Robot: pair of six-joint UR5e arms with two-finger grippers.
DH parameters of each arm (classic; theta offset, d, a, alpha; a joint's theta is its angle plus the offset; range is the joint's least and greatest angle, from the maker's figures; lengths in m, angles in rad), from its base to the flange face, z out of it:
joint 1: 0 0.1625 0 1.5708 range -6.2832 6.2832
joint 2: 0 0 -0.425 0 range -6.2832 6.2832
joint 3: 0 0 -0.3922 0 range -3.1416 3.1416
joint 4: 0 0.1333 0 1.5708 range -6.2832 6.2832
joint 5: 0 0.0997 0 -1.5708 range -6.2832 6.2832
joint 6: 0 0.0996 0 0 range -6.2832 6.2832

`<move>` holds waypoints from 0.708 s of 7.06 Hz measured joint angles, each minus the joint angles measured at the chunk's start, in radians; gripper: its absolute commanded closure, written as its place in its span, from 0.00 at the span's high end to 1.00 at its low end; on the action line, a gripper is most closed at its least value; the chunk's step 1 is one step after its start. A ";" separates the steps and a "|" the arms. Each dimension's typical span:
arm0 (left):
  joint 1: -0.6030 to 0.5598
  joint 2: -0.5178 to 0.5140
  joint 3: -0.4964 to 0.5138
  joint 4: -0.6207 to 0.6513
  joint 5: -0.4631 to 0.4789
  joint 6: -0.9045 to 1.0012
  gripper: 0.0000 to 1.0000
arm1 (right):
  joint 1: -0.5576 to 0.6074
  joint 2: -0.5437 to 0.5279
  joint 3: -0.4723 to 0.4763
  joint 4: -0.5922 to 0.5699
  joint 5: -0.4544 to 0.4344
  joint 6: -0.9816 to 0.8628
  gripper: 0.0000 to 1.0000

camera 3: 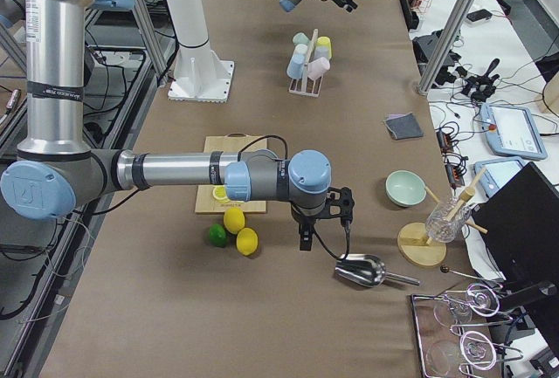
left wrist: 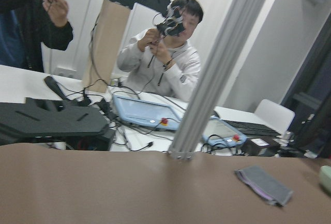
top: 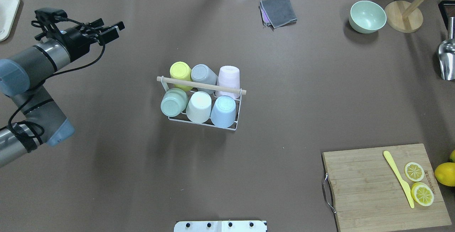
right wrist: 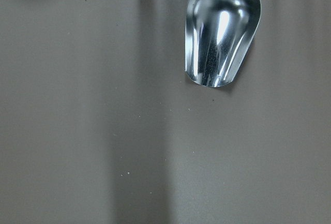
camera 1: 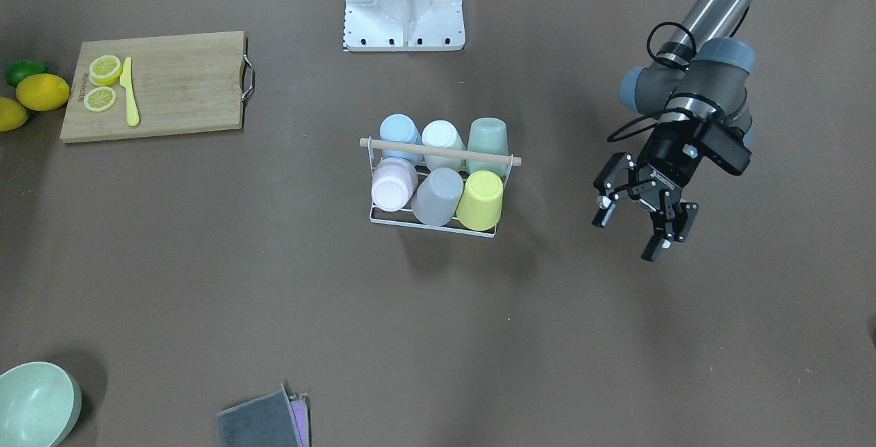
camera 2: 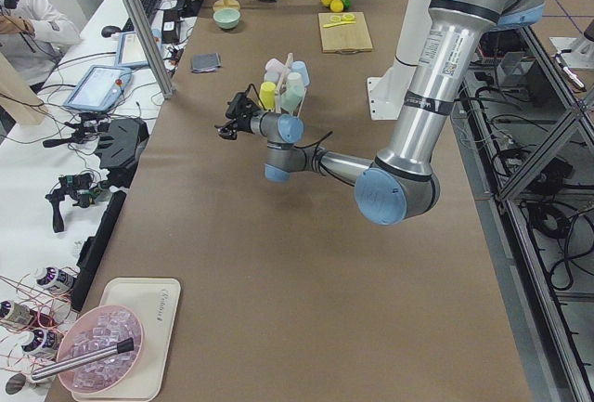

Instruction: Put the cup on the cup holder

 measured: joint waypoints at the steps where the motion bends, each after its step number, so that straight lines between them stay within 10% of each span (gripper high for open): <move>1: -0.056 -0.009 0.001 0.096 -0.074 0.002 0.98 | 0.001 0.000 -0.001 0.000 -0.002 0.000 1.00; 5: -0.250 0.005 0.001 0.429 -0.322 0.054 0.98 | 0.001 0.001 -0.002 0.001 -0.017 -0.003 1.00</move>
